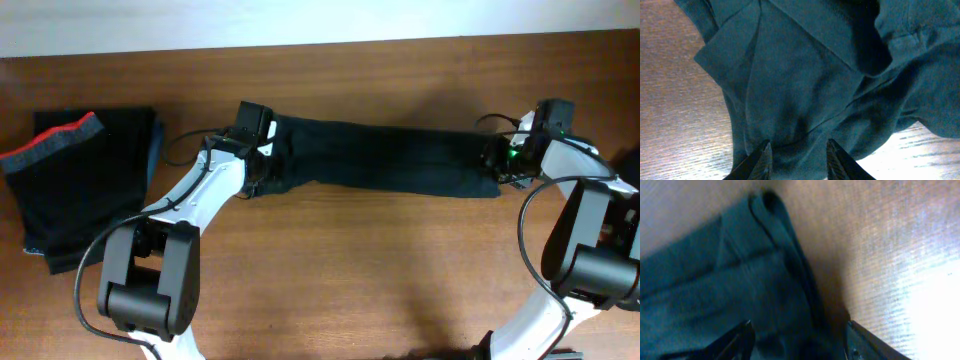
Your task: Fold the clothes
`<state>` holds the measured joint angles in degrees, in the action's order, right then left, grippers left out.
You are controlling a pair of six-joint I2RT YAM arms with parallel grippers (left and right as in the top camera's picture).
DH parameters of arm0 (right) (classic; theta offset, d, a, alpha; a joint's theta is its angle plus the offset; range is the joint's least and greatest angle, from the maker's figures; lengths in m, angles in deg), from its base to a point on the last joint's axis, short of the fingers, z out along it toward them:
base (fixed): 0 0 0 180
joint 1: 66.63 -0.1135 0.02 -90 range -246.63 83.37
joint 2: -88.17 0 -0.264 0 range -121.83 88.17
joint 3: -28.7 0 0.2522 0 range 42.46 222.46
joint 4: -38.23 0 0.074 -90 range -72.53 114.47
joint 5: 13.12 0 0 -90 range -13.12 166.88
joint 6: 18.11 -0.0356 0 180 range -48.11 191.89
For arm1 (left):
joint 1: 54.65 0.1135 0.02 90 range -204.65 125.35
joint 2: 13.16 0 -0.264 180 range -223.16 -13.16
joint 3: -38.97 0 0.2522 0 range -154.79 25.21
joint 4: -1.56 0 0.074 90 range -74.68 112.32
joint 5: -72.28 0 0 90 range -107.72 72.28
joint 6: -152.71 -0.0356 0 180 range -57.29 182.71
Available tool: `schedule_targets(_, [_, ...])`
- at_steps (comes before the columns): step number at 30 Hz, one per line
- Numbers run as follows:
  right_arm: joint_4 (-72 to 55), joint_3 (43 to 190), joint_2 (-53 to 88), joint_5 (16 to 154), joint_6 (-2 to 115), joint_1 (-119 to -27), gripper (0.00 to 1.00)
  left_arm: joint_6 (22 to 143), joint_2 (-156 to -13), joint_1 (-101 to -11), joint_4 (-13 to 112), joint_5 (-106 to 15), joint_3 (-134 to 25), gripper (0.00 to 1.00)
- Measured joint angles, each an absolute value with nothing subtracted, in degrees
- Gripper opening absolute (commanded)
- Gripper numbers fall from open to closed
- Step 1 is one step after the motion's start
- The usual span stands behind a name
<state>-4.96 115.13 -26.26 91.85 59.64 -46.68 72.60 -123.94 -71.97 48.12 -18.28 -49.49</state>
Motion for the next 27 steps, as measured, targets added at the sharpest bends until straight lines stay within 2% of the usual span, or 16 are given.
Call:
schedule_targets(8, [-2.9, 116.3, -28.1, 94.6, 59.6, -46.5, 0.43, 72.6, -123.9, -72.0, 48.1, -18.3, -49.5, 0.35])
schedule_targets(13, [-3.3, 116.3, -28.6, 95.9, 59.6, -46.3, 0.13, 72.6, -123.9, -72.0, 48.1, -18.3, -49.5, 0.35])
schedule_targets(14, [-3.4, 116.3, -28.6, 95.8, 59.4, -46.3, 0.04, 72.6, -123.9, -72.0, 48.1, -18.3, -49.5, 0.35])
schedule_targets(18, [-3.7, 116.3, -28.8, 96.1, 59.1, -46.3, 0.04, 72.6, -123.9, -72.0, 48.1, -18.3, -49.5, 0.34])
schedule_targets(20, [-3.7, 116.3, -28.8, 96.3, 59.0, -46.2, 0.04, 72.6, -123.9, -72.0, 48.2, -18.3, -49.5, 0.30])
schedule_targets(27, [-8.7, 116.4, -27.8, 97.6, 59.5, -44.4, 0.04, 72.6, -121.1, -72.0, 48.9, -18.3, -49.5, 0.30])
